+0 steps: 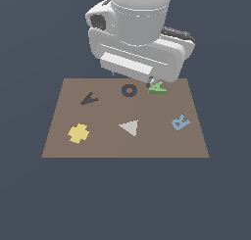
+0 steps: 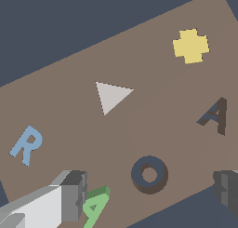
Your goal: Insert a designated object into the corresponding slot on a board.
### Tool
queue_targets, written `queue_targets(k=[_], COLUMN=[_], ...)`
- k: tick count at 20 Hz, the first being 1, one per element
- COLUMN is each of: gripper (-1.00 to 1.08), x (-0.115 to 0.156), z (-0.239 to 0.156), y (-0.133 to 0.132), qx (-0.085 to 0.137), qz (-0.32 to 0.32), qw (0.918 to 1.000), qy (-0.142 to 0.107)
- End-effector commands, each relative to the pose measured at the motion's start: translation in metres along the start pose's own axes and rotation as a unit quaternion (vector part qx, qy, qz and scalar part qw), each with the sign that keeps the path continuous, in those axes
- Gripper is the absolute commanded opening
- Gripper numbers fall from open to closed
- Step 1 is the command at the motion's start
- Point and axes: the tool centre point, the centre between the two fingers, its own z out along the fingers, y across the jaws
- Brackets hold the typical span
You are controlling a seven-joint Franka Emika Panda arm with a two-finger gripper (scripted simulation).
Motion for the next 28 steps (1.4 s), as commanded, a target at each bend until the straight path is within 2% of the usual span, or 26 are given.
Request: queue_targets(k=[1, 6, 10, 19, 28], gripper=[1.00, 1.00, 1.00, 1.00, 1.00], x=[-0.011, -0.032, -0.049, -0.078, -0.094], z=[0.009, 0.027, 0.042, 0.070, 0.089], y=[-0.001, -0.006, -0.012, -0.032, -0.050], qx=[-0.002, -0.005, -0.008, -0.013, -0.015], qz=[0.041, 0.123, 0.188, 0.314, 0.394], qw=[0.9991, 0.9924, 0.9822, 0.9492, 0.9186], qy=[-0.002, -0.007, -0.011, -0.018, -0.024])
